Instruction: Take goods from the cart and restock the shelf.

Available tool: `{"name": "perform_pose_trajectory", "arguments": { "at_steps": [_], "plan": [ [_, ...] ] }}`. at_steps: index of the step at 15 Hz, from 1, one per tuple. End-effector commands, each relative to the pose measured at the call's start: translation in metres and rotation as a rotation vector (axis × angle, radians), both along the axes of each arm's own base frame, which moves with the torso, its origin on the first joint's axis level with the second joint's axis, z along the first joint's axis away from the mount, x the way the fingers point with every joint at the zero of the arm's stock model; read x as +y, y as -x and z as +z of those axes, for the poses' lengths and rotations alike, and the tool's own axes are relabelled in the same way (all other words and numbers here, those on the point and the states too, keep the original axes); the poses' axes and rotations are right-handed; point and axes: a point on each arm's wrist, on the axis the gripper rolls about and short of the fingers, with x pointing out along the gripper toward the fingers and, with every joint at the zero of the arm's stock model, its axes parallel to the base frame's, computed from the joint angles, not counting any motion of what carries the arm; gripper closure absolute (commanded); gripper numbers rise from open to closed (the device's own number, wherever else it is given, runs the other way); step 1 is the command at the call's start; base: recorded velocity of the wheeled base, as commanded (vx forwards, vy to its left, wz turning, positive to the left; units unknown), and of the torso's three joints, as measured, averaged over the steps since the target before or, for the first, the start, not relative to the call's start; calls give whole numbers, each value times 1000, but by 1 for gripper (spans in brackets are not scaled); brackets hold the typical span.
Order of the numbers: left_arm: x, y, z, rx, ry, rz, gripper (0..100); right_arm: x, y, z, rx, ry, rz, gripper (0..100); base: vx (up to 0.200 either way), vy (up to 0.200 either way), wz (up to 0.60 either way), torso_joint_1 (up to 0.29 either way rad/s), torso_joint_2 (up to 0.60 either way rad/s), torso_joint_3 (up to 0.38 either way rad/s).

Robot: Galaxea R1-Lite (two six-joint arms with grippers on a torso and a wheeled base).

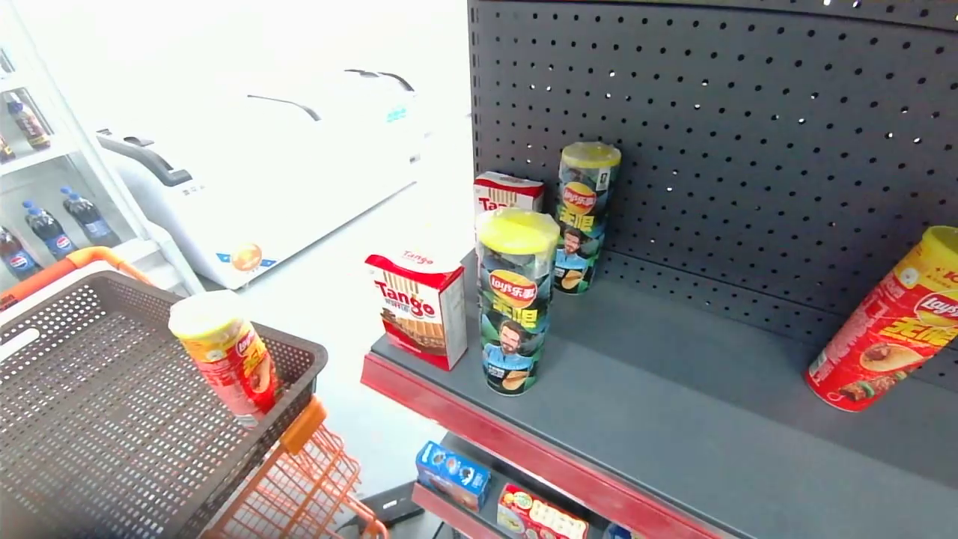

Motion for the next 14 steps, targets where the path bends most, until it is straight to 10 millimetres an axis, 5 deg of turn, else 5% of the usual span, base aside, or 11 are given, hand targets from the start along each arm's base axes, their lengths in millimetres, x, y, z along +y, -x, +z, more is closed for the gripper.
{"name": "perform_pose_trajectory", "arguments": {
  "at_steps": [1, 11, 12, 14],
  "plan": [
    [0, 0, 0, 1, 0, 0, 0, 0, 0, 0, 2, 0, 0, 0, 0, 0, 0, 0, 0, 0],
    [0, 1, 2, -7, -6, 8, 0, 0, 0, 0, 2, 0, 0, 0, 0, 0, 0, 0, 0, 0],
    [0, 4, 17, -48, -18, 13, 0, 0, 0, 0, 2, 0, 0, 0, 0, 0, 0, 0, 0, 0],
    [1, -8, 88, 38, -38, 65, 0, 0, 0, 0, 2, 0, 0, 0, 0, 0, 0, 0, 0, 0]
  ]
}}
